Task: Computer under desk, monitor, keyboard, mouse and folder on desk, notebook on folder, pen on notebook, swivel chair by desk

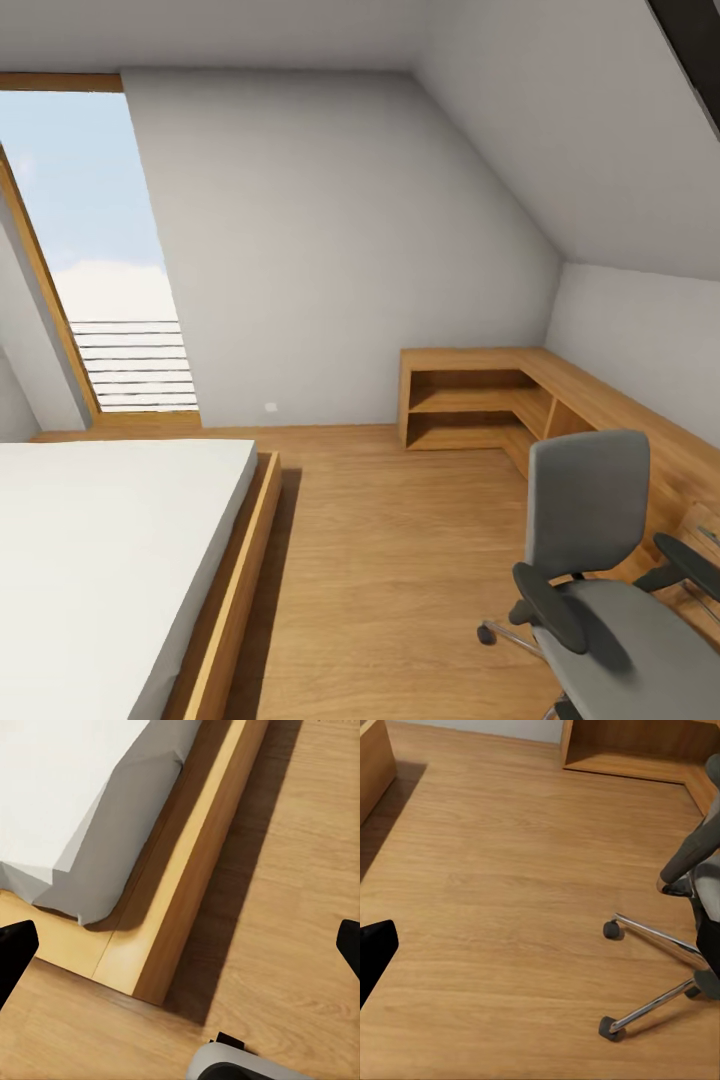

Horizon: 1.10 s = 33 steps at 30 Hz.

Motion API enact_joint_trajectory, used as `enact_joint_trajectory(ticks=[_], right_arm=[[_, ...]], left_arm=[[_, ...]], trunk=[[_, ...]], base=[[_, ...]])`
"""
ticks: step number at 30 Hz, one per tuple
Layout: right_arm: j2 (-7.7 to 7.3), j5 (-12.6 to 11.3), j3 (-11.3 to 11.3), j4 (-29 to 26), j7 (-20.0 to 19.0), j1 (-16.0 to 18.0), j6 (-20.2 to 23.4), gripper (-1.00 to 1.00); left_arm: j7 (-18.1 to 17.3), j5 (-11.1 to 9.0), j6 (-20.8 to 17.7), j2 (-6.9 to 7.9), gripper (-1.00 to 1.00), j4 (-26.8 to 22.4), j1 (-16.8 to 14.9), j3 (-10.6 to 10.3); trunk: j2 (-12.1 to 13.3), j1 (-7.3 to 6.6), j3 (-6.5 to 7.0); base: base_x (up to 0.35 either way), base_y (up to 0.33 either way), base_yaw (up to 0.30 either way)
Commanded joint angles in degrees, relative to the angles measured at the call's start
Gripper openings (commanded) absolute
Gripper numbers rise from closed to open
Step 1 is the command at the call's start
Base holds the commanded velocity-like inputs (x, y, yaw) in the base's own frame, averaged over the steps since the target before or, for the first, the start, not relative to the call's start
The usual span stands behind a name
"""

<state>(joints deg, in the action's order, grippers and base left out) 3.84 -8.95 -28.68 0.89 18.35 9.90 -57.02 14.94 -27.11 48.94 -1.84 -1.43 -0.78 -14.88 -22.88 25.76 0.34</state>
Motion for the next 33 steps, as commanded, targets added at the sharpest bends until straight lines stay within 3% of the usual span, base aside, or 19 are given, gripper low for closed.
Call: enact_joint_trajectory(ticks=[1, 10, 33], right_arm=[[0.03, -0.55, -0.51, 0.09, 0.03, 0.03, -0.15, 1.00], [0.03, -0.54, -0.50, 0.08, 0.02, 0.03, -0.03, 1.00], [0.03, -0.46, -0.50, 0.08, 0.02, 0.03, -0.02, 1.00]], left_arm=[[0.35, -0.23, 0.11, -0.01, 1.00, 0.02, -0.01, -0.50], [0.35, -0.23, 0.11, -0.01, 1.00, 0.02, -0.01, -0.50], [0.27, -0.23, 0.11, -0.01, 1.00, 0.02, -0.01, -0.52]], trunk=[[-0.04, 0.02, -0.02], [-0.04, 0.02, -0.02], [-0.04, 0.02, -0.02]], base=[[0.003, -0.001, 0.003], [0.124, 0.000, 0.001], [0.307, 0.000, 0.000]])
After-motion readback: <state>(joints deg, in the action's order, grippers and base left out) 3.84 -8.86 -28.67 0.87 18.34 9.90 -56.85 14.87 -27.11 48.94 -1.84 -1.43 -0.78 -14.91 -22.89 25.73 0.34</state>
